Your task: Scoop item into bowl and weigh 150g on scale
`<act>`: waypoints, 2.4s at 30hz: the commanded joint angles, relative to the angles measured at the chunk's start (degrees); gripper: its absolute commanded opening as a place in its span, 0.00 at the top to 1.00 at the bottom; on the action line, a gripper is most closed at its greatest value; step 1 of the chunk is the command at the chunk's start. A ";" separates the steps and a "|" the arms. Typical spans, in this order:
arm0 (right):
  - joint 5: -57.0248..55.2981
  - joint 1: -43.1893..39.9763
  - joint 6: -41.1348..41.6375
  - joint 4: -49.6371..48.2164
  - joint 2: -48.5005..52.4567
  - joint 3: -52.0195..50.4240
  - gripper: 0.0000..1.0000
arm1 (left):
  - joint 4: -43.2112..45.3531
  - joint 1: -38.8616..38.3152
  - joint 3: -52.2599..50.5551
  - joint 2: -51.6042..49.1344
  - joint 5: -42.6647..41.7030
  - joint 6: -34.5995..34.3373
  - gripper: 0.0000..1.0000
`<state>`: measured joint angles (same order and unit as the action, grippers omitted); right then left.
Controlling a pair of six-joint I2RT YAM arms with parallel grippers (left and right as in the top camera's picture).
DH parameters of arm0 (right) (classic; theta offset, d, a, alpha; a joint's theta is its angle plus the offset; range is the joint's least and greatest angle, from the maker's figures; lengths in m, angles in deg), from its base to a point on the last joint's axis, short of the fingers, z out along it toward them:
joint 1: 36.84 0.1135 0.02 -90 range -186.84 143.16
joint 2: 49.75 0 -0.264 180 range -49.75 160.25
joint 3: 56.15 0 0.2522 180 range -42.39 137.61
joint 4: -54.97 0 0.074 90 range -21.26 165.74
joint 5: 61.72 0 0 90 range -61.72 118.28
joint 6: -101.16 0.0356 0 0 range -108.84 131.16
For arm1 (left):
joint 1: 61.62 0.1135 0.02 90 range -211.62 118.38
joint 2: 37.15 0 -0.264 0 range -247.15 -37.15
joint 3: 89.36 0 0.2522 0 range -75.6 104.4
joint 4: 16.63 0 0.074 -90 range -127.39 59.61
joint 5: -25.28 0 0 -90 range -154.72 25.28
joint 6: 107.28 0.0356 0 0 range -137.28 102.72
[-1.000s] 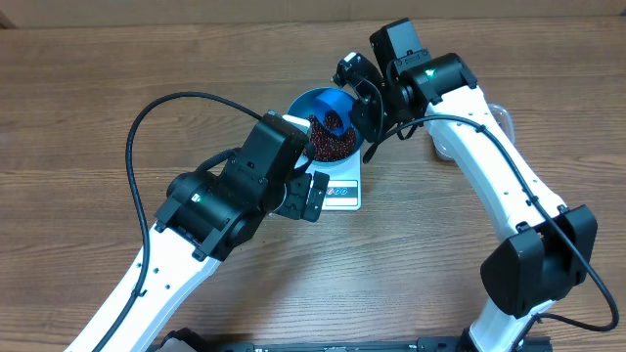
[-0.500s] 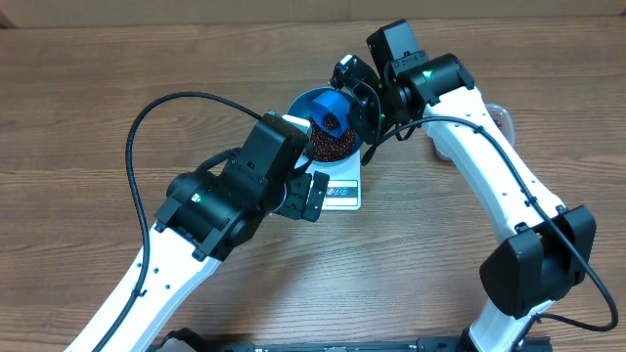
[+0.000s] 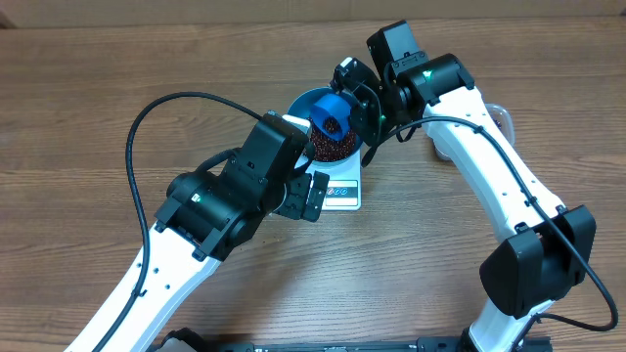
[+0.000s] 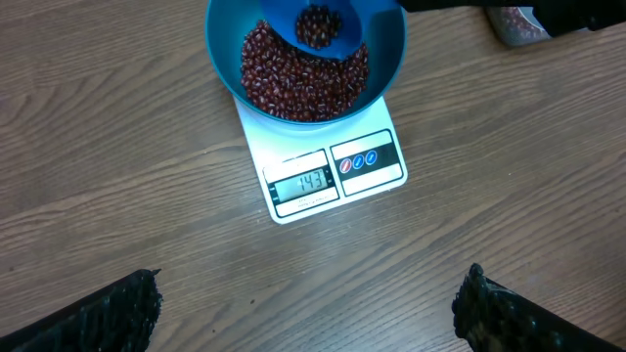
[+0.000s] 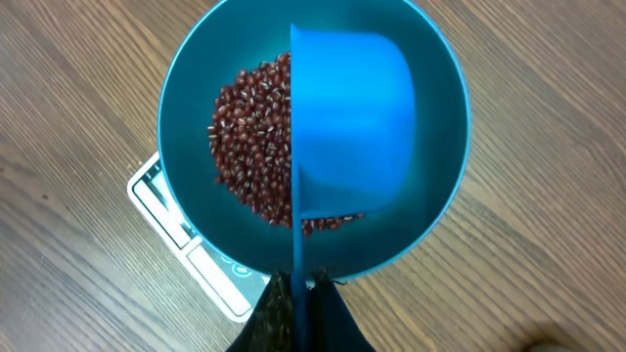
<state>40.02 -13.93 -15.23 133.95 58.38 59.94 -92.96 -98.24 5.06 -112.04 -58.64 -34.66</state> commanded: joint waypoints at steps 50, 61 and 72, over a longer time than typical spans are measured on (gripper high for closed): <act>3.93 -0.15 -1.70 0.94 -0.76 1.68 0.96 | 0.17 0.24 0.50 -0.11 0.48 0.48 0.00; 3.30 -0.15 -0.66 0.70 -0.76 1.68 0.96 | 0.17 0.24 0.50 -0.11 0.48 0.48 0.00; 1.16 -0.15 2.60 -0.61 -0.76 1.68 0.96 | 0.17 0.24 0.50 -0.11 0.48 0.48 0.00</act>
<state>41.66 -13.95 -13.70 133.77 58.38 59.94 -92.96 -98.24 5.06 -112.04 -58.64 -34.66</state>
